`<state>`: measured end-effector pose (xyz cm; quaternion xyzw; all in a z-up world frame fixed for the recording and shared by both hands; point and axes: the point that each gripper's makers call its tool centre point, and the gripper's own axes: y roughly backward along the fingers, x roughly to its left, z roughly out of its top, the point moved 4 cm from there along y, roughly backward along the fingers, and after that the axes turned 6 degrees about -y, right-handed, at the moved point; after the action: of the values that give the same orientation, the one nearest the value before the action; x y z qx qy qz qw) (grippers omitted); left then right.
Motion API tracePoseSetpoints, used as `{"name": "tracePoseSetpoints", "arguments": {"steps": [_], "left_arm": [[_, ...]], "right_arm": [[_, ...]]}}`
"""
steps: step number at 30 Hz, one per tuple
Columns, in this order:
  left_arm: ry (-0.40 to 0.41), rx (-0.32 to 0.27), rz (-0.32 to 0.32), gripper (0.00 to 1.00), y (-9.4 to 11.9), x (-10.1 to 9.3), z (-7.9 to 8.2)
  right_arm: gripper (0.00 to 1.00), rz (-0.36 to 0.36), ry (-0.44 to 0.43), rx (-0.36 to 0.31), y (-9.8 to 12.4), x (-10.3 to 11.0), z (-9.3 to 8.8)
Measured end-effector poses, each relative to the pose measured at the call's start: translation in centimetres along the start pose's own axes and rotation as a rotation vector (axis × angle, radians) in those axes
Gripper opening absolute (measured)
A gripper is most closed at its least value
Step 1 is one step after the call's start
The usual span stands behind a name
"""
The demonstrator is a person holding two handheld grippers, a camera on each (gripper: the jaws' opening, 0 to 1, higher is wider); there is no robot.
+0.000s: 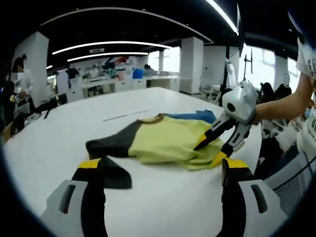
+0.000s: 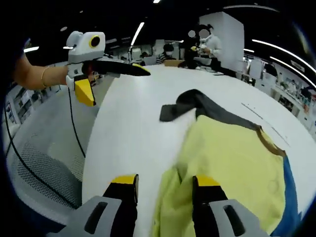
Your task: Fold the garment on the visible template until the final outline fits inside the template.
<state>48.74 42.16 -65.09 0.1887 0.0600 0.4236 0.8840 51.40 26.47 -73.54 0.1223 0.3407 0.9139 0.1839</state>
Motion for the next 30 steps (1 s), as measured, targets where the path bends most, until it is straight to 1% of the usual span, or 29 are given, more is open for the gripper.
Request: {"name": "tracePoseSetpoints", "arguments": {"steps": [2,4,7,9,11,12,13,20,22,23,25,30], "left_arm": [[-0.008,0.019,-0.011,0.94,0.2,-0.4,-0.4],[-0.013,0.021,-0.015,0.93,0.4,-0.6,-0.7],[0.009,0.022,-0.016,0.93,0.7,-0.5,-1.1],[0.015,0.029,-0.014,0.92,0.8,-0.5,-1.4],[0.017,0.038,-0.014,0.91,0.8,-0.6,-1.7],[0.017,0.041,-0.017,0.91,0.9,-0.7,-1.8],[0.018,0.045,-0.022,0.91,0.9,-0.9,-1.9],[0.026,0.046,-0.025,0.89,1.0,-1.2,-2.0],[0.026,0.046,-0.025,0.88,1.0,-1.2,-2.1],[0.026,0.049,-0.026,0.88,1.0,-1.2,-2.2],[0.024,0.052,-0.029,0.88,0.9,-1.2,-2.3],[0.008,0.051,-0.04,0.87,0.8,-1.6,-2.1]], "right_arm": [[0.37,-0.012,0.023,0.023,-0.5,0.0,-0.5],[0.34,-0.023,0.05,0.056,-0.7,0.0,-1.0],[0.3,-0.033,0.041,0.059,-1.0,-0.1,-1.2],[0.24,-0.066,0.064,0.073,-1.0,-0.6,-1.3],[0.15,-0.087,0.089,0.083,-1.1,-0.9,-1.5],[0.13,-0.092,0.089,0.084,-1.1,-1.0,-1.5],[0.13,-0.096,0.09,0.092,-1.1,-1.0,-1.7],[0.13,-0.1,0.066,0.075,-1.1,-1.0,-1.7],[0.11,-0.103,0.054,0.065,-1.2,-1.1,-1.8],[0.07,-0.116,0.058,0.061,-1.2,-1.4,-1.7],[0.0,-0.12,0.056,0.063,-1.2,-1.6,-1.7],[0.0,-0.115,0.04,0.062,-1.2,-1.7,-1.7]]}}
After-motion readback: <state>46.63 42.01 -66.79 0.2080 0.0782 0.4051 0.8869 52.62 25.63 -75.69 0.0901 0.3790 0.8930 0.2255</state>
